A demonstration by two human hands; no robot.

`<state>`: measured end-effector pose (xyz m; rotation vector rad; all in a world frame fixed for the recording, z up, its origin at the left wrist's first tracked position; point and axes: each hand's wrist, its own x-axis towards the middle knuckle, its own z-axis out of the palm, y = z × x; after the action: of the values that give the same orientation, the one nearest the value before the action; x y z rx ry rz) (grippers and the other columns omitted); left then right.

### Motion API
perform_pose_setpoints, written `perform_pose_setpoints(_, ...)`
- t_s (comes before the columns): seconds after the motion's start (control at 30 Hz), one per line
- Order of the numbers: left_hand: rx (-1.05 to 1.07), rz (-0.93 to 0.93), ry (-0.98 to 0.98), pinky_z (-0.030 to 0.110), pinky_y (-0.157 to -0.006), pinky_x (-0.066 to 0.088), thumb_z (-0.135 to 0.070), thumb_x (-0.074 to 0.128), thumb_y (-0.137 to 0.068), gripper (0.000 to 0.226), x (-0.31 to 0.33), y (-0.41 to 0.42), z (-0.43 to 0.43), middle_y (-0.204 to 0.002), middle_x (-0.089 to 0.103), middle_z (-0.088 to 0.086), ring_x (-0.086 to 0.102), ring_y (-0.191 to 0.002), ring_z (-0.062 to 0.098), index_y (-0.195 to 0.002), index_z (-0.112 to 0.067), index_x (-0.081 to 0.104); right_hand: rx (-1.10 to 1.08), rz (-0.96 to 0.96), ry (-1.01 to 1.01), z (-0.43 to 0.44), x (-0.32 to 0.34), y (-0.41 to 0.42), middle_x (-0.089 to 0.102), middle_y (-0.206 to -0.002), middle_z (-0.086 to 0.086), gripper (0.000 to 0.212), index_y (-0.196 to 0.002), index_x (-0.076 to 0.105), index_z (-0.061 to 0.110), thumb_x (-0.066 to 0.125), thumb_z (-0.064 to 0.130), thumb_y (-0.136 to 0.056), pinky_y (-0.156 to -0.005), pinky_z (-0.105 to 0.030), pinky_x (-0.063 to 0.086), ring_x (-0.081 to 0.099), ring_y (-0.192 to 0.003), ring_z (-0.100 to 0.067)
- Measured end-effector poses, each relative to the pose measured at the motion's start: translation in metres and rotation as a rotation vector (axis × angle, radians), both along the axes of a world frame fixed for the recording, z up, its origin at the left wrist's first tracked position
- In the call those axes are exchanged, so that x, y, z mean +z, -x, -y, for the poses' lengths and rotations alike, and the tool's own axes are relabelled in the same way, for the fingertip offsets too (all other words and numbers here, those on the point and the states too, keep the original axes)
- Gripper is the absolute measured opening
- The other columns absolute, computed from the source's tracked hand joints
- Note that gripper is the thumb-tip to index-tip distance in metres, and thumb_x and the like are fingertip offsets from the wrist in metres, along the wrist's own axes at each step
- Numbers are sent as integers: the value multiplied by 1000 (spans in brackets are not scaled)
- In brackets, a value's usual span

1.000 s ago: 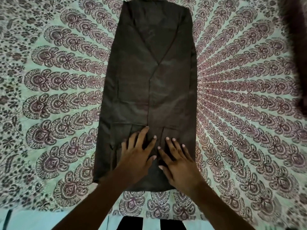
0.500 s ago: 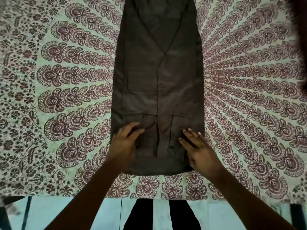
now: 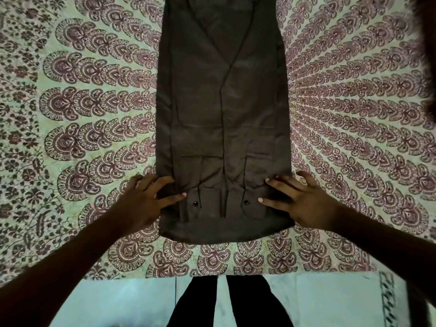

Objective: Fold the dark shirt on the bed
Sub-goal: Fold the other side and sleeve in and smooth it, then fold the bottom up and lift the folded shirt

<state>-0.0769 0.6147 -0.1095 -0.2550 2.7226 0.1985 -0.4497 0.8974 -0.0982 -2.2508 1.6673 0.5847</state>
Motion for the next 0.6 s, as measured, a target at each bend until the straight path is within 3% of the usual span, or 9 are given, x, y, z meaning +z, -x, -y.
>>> perform_pose_setpoints(0.07, 8, -77, -34, 62, -96, 44, -20, 99, -42, 101, -3, 4, 2, -150, 47, 17, 47, -127, 41, -135, -39, 66, 29, 7, 39, 6, -6, 5, 52, -153, -15, 72, -150, 49, 43, 70, 39, -81, -102, -61, 41, 53, -132, -36)
perform_pose_setpoints(0.13, 30, -131, -90, 60, -99, 40, -19, 91, -49, 82, -5, 10, 2, -154, 44, 16, 44, -131, 42, -126, -38, 71, 62, 12, 71, 13, -12, 7, 57, -146, -15, 69, -144, 54, 44, 80, 41, -80, -100, -60, 41, 50, -129, -34)
perform_pose_setpoints(0.2, 76, -181, -163, 54, -100, 36, -28, 71, -66, 53, -11, 17, -1, -155, 45, 13, 45, -135, 42, -118, -38, 74, 98, 36, 97, 17, -21, 9, 59, -142, -15, 66, -141, 55, 43, 81, 36, -81, -98, -60, 40, 51, -126, -34)
perform_pose_setpoints(0.27, 180, -206, -251, 47, -100, 30, -33, 56, -73, 42, -14, 19, -2, -155, 48, 9, 47, -137, 38, -110, -40, 75, 112, 78, 128, 19, -24, 10, 59, -141, -13, 59, -140, 55, 43, 76, 31, -86, -95, -59, 46, 56, -124, -35)
perform_pose_setpoints(0.33, 274, -218, -325, 41, -98, 24, -33, 56, -74, 38, -16, 21, -1, -154, 49, 3, 49, -138, 32, -105, -44, 75, 116, 117, 127, 24, -22, 16, 60, -141, -11, 64, -142, 55, 45, 77, 29, -84, -91, -56, 52, 59, -123, -34)
perform_pose_setpoints(0.47, 279, -213, -320, 42, -97, 23, -27, 53, -69, 44, -13, 23, 1, -153, 50, 2, 49, -138, 29, -104, -44, 76, 171, 162, -2, 27, -9, 39, 50, -155, -7, 99, -154, 43, 46, 85, 25, -67, -91, -49, 51, 55, -133, -32)
perform_pose_setpoints(0.6, 218, -190, -314, 44, -97, 27, -17, 60, -64, 51, -10, 26, 4, -152, 50, 8, 48, -136, 34, -106, -40, 76, 272, 155, -97, 38, -1, 56, 37, -166, -2, 99, -159, 26, 51, 77, 65, -76, -95, -47, 48, 51, -139, -27)
